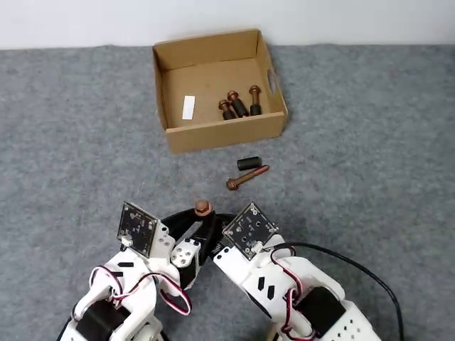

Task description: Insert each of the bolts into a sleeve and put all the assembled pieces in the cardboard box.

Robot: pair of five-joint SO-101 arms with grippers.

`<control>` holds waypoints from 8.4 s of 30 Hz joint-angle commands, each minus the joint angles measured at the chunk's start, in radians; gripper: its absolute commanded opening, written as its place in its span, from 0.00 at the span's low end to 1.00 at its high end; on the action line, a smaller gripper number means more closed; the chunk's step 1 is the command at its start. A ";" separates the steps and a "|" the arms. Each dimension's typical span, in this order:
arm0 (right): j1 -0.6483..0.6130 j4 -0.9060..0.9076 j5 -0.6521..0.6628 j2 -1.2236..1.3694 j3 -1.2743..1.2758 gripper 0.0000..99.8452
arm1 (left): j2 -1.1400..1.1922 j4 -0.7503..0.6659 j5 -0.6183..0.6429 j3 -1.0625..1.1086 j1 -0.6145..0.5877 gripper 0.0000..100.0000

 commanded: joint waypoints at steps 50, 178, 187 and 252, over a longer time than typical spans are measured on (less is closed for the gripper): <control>0.522 -0.430 -0.235 1.334 -1.040 0.01 | 0.002 -0.018 -0.318 0.265 -0.640 0.01; 0.472 0.389 0.778 2.368 -1.953 0.01 | 0.005 -0.015 -0.318 0.265 -0.677 0.01; 0.519 0.805 0.746 2.365 -2.308 0.01 | 0.005 -0.023 -0.318 0.265 -0.677 0.01; 1.096 0.849 -0.264 0.340 -0.677 0.01 | 1.887 0.457 -0.710 -1.429 -0.298 0.14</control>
